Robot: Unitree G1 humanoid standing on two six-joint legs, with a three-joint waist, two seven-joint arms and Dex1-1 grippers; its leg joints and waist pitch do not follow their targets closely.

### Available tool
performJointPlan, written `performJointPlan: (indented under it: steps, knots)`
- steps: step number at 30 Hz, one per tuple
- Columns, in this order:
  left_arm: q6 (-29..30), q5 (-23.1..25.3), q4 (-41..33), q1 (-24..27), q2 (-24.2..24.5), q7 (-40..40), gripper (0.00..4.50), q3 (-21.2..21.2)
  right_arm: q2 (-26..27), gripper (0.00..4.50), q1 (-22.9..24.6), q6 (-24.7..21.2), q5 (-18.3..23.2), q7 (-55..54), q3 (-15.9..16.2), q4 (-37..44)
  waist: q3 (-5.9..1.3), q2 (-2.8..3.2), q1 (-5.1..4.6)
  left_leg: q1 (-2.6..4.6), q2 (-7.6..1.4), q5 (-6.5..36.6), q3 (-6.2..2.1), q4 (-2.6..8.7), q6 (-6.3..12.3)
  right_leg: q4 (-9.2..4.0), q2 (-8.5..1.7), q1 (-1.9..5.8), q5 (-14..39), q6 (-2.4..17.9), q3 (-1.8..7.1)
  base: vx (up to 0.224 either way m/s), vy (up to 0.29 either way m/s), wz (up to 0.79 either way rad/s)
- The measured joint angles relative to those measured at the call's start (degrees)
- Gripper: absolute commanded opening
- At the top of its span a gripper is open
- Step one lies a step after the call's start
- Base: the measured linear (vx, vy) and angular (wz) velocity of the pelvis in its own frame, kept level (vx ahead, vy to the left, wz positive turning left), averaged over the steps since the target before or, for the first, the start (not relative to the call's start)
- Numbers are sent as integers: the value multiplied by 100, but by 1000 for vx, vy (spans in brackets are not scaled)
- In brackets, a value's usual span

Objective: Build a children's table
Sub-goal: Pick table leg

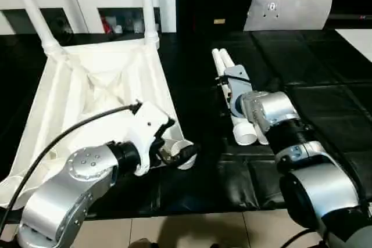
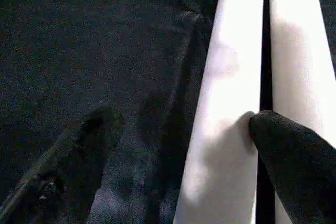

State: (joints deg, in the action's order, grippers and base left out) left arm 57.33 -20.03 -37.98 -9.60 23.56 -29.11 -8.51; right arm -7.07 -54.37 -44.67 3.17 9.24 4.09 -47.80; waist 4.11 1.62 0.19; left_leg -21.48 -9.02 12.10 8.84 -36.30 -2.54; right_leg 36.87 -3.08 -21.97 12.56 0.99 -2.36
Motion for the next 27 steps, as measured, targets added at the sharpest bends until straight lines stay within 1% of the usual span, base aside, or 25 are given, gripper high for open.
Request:
performJointPlan:
  steps: [4,10,12,15,16,17,21,22,25,26,27]
  knots:
    - [54,-22,0,-37,4,6,443,0,-1,450,-14,-121,104,79,-164,-78,0,0,0,5,-2,-6,1,0,-9,14,0,-1,1,0,0,0,0,0]
    - [185,-109,-5,-192,51,10,443,35,0,450,-10,-336,149,257,-199,-307,0,1,-3,3,-3,-7,1,0,-11,15,0,-5,1,0,0,0,0,0]
    - [235,-131,-10,-203,58,9,450,55,-2,421,-10,-376,151,322,-200,-306,0,0,-3,1,-3,-7,2,0,-10,14,0,-6,2,2,-1,0,0,0]
    - [273,-166,-21,-223,78,8,450,99,-7,411,-10,-402,149,381,-198,-306,0,0,1,0,-4,-7,3,0,-10,13,0,-6,5,4,-1,0,0,0]
    - [284,-171,-57,-226,85,7,450,111,-9,388,-10,-406,148,405,-196,-306,0,0,1,-2,-4,-7,4,0,-10,12,0,-6,6,4,-1,0,0,0]
    - [287,-177,-77,-230,87,6,450,119,-9,377,-10,-408,146,430,-194,-306,0,0,1,-2,-4,-7,5,0,-10,12,0,-6,6,4,-1,0,0,0]
    - [355,-274,-121,-252,139,7,450,156,-26,366,-10,-464,143,695,-126,-305,0,0,1,-1,-6,-7,6,0,-10,13,0,-6,6,4,-2,0,0,0]
    - [364,-278,-121,-253,157,6,450,156,-26,337,-10,-482,143,756,-122,-304,0,0,1,-1,-6,-7,6,0,-10,14,0,-6,6,4,-2,0,0,0]
    - [364,-277,-120,-270,169,7,450,155,-39,326,5,-517,141,838,-95,-299,-1,-2,1,0,-7,-7,6,0,-10,14,0,-6,6,4,-2,0,0,0]
    - [363,-277,-119,-278,170,6,450,155,-38,304,7,-523,142,865,-87,-297,-1,-2,1,0,-7,-7,6,0,-10,13,0,-6,6,4,-2,0,0,0]
    - [360,-276,-115,-284,171,6,450,154,-37,292,13,-523,144,876,-87,-291,-1,-2,1,0,-7,-7,7,0,-10,14,0,-6,6,4,-2,0,0,0]
